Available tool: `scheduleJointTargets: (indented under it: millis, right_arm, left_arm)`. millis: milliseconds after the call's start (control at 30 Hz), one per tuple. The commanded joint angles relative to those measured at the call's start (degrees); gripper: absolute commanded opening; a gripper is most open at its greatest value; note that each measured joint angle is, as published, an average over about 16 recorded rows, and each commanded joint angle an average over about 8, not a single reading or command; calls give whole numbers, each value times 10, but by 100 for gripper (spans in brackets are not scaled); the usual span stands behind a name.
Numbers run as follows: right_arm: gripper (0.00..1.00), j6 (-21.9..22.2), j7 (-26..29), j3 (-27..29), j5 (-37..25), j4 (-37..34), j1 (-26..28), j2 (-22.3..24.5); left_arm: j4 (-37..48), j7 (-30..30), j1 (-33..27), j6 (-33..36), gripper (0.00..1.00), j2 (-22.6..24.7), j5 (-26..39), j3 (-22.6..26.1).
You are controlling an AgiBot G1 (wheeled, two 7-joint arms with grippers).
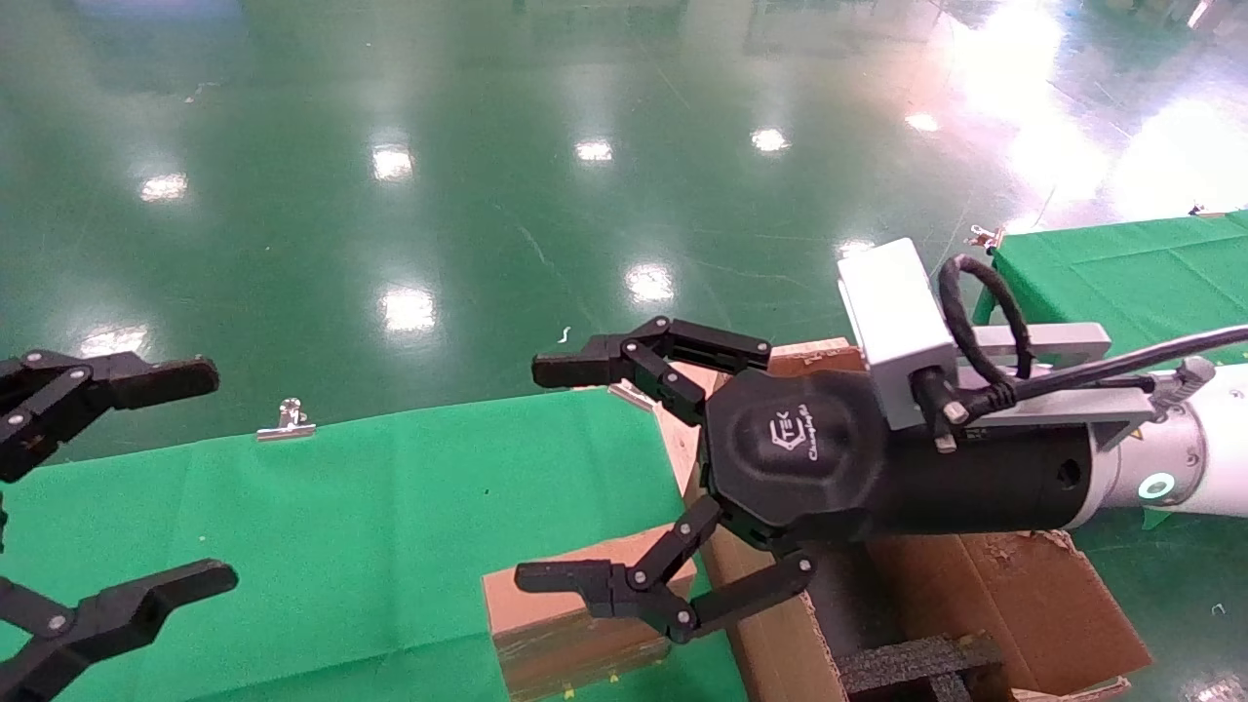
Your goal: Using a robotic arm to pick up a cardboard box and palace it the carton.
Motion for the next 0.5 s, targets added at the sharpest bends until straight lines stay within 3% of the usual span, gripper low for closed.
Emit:
scheduleJointTargets:
  millis: [33,433,500]
  right_arm:
    - [100,0,0,0,0,0,0,0]
    - [100,0,0,0,0,0,0,0]
    - [100,0,0,0,0,0,0,0]
  left_arm:
    - [0,0,0,0,100,0,0,0]
    - [0,0,0,0,100,0,0,0]
    - [0,0,0,0,81,0,0,0]
